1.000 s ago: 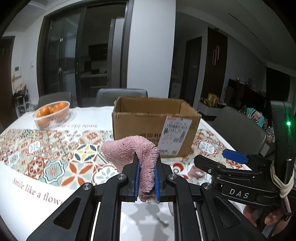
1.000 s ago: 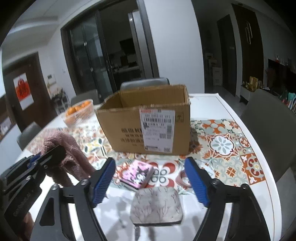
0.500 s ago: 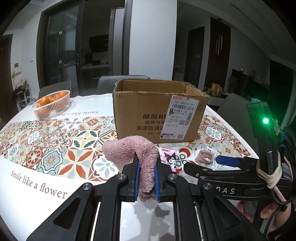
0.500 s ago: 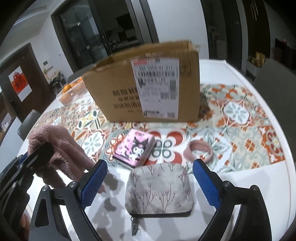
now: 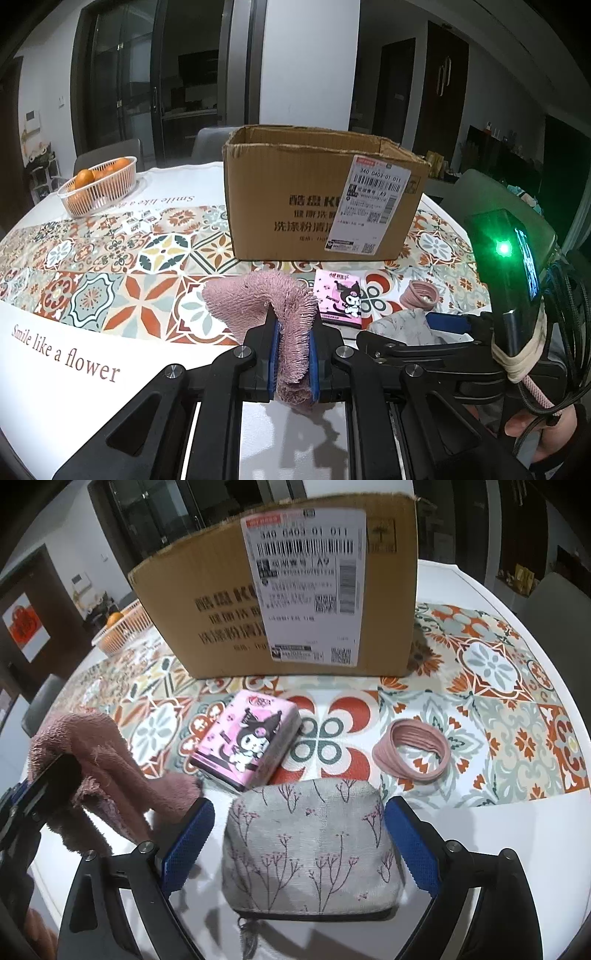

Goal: Organize soft objects

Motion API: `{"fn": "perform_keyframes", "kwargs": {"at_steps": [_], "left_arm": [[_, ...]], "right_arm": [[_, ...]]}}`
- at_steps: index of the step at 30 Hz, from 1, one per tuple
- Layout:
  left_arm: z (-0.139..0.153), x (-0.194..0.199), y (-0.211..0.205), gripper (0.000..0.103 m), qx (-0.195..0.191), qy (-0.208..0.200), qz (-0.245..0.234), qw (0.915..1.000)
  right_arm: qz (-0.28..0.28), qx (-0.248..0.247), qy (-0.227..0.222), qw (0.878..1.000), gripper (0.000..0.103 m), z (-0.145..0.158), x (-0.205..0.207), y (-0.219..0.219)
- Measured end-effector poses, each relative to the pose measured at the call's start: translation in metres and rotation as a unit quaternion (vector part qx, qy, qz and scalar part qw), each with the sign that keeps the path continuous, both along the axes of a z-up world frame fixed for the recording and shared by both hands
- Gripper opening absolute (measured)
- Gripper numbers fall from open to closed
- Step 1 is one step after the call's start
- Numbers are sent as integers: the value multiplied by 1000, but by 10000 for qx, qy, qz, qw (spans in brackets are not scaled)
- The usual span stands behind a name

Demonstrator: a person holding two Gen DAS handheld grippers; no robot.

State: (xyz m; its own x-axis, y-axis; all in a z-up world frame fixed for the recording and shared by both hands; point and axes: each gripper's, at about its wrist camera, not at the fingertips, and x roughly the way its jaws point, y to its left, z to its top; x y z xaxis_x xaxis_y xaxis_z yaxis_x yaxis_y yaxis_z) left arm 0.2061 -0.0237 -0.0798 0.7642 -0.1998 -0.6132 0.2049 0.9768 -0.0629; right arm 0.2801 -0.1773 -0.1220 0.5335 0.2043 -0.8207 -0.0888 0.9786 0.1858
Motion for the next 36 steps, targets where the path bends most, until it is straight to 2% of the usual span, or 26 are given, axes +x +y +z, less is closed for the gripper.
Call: {"fn": "perform_keyframes", "kwargs": {"at_steps": [6, 8, 13, 15, 18, 21, 23, 27, 36], "left_arm": [[-8, 4, 0, 14, -45, 149, -16, 9999], [-10, 5, 0, 14, -62, 194, -18, 9998], [-15, 8, 0, 14, -103, 304, -28, 9995], [-17, 8, -1, 14, -103, 324, -42, 9994], [-18, 8, -3, 14, -92, 349, -66, 9993], [-17, 6, -5, 14, -73, 339, -71, 9994], [-16, 6, -5, 14, -72, 332, -77, 9994], [-13, 3, -5, 14, -61, 292, -77, 9995], [4, -5, -6, 14, -88, 79, -126, 9999]], "right_arm": [[-9, -44, 124, 9999, 94, -10, 3, 0], [-12, -75, 94, 9999, 91, -11, 1, 0], [-65, -171, 35, 9998, 71, -8, -2, -2], [-80, -221, 15, 9997, 55, -7, -3, -4], [-41, -170, -18, 9998, 41, -6, -5, -6], [-83, -96, -106, 9999, 28, -2, -9, -9], [-87, -47, -179, 9998, 22, 0, -11, -10], [-115, -10, -295, 9995, 19, 3, -16, -10], [-227, 36, -645, 9977, 19, 29, -30, -15]]}}
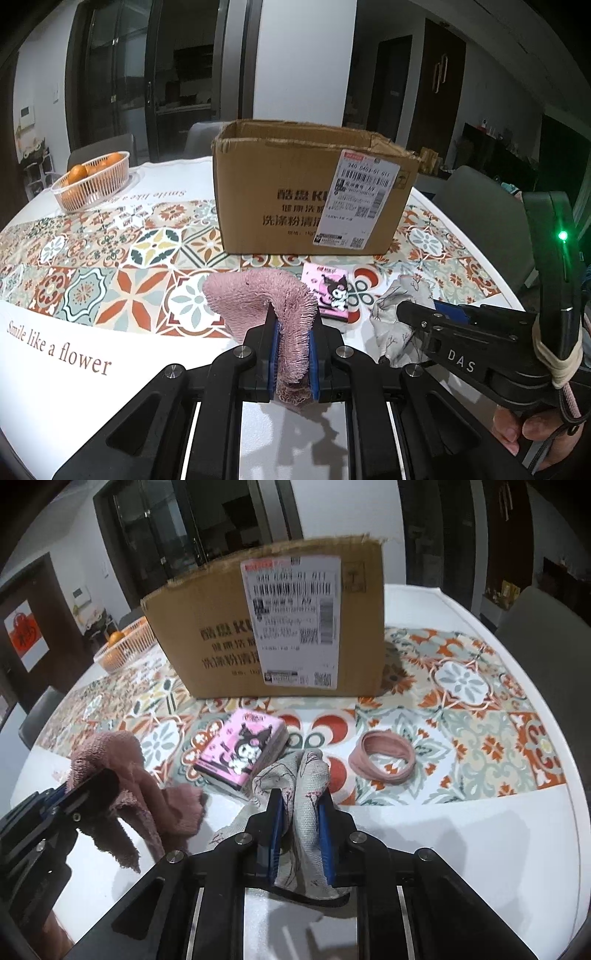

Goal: Organize soft objects
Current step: 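Carry the pink towel and floral pouch over the cardboard box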

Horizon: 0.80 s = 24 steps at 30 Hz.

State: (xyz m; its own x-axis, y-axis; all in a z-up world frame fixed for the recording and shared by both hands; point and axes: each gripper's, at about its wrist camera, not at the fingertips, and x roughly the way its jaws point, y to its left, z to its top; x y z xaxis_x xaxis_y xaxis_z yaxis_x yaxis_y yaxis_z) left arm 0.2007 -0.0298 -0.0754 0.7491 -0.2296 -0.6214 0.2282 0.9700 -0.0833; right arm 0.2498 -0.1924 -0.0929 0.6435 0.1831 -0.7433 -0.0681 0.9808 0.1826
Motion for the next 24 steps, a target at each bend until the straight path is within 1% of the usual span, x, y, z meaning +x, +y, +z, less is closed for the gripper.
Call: {"fn": "perform_keyframes", "kwargs": {"at_steps": [13, 24], "left_arm": [[43, -10, 0, 14, -47, -493, -43, 9988], [96, -8, 2, 14, -151, -843, -173, 9962]], "right_arm": [[-123, 167, -644, 9977, 19, 53, -19, -8], [-217, 224, -1142, 9930, 19, 113, -26, -10]]}}
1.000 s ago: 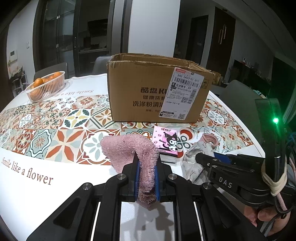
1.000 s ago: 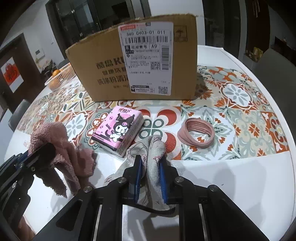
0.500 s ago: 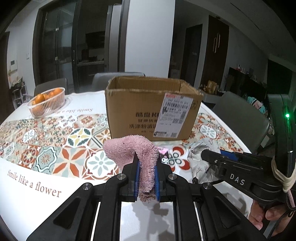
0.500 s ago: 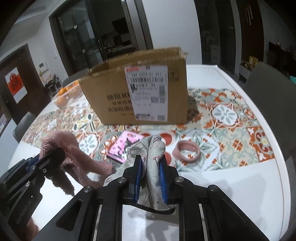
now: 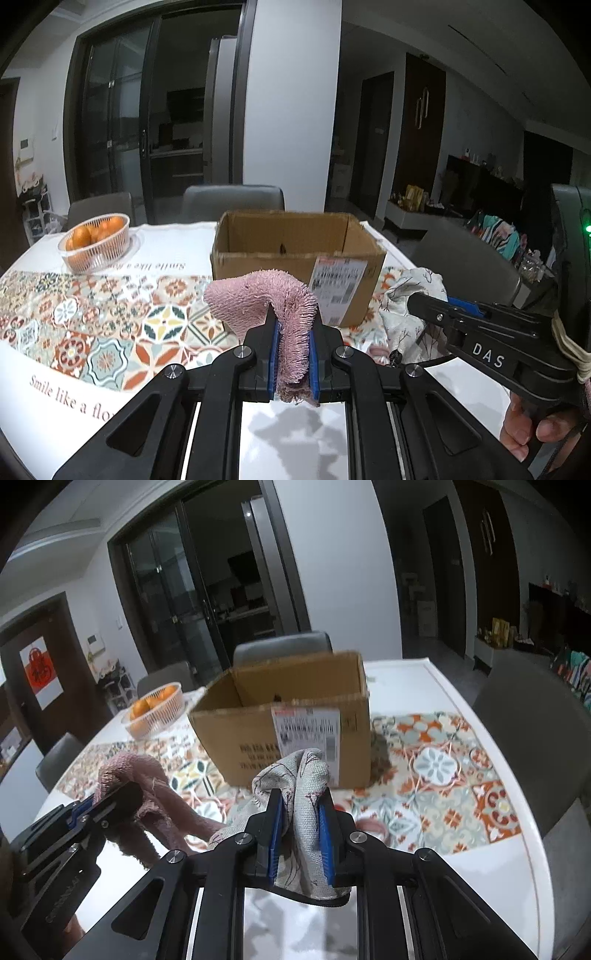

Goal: Organize soft objects
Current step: 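Carry the pink towel and floral pouch over the cardboard box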

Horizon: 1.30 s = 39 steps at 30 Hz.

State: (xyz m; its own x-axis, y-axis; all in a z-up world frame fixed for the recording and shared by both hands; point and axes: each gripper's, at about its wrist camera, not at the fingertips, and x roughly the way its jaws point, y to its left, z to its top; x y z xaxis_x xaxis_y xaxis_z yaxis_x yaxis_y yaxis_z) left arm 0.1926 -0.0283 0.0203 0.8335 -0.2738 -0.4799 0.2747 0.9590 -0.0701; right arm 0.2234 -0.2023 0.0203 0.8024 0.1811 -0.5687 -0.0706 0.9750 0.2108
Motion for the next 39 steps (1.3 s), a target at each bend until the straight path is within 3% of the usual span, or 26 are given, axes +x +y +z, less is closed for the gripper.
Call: {"fn": "perform_keyframes", "kwargs": {"at_steps": [13, 25, 33, 39], "left_arm": [[50, 28, 8, 14, 29, -369, -178, 9992], [82, 76, 3, 14, 99, -562, -415, 9975], [92, 117, -8, 14, 114, -592, -493, 9970], [85, 157, -20, 14, 211, -384, -588, 9973]], "right_arm": [[-19, 27, -460, 9989, 20, 55, 18, 8], [56, -40, -591, 9982, 20, 82, 56, 13], [10, -160, -679, 9976, 20, 95, 88, 10], [1, -183, -479, 9987, 20, 91, 121, 8]]}}
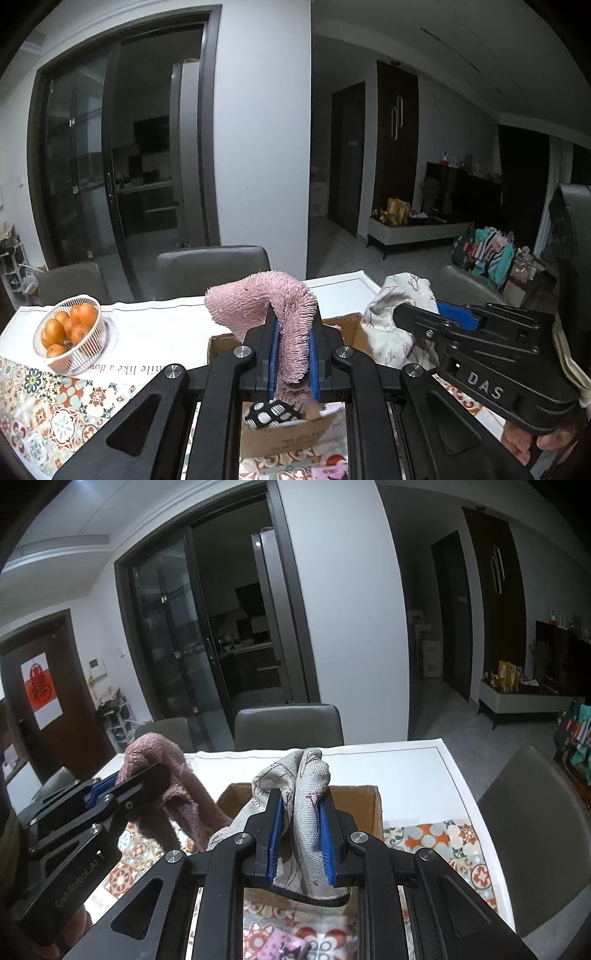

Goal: Organize soft objects
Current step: 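Carry the pink towel and floral pouch over the cardboard box, then open both tools to drop the towel and pouch into the box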

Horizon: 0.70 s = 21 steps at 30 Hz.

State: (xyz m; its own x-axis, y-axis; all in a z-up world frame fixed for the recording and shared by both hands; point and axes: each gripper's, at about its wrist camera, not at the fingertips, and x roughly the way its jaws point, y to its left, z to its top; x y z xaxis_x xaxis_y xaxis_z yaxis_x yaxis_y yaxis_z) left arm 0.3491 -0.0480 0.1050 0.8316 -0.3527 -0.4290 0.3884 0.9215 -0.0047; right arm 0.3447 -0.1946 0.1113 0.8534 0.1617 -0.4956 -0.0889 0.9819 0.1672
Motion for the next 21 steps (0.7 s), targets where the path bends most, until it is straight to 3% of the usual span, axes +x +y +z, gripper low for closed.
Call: {"fn": "perform_keyframes", "kwargs": {"at_steps": [15, 19, 21], "left_arm": [[-76, 70, -17, 18, 440, 778, -228, 9957], [-91, 76, -18, 34, 556, 935, -347, 9935], [-93, 76, -20, 42, 661, 957, -397, 9924]], "right_arm": [[101, -25, 649, 9978, 25, -60, 75, -11], [147, -61, 822, 9965, 30, -77, 90, -12], [185, -24, 876, 9960, 39, -83, 94, -15]]}}
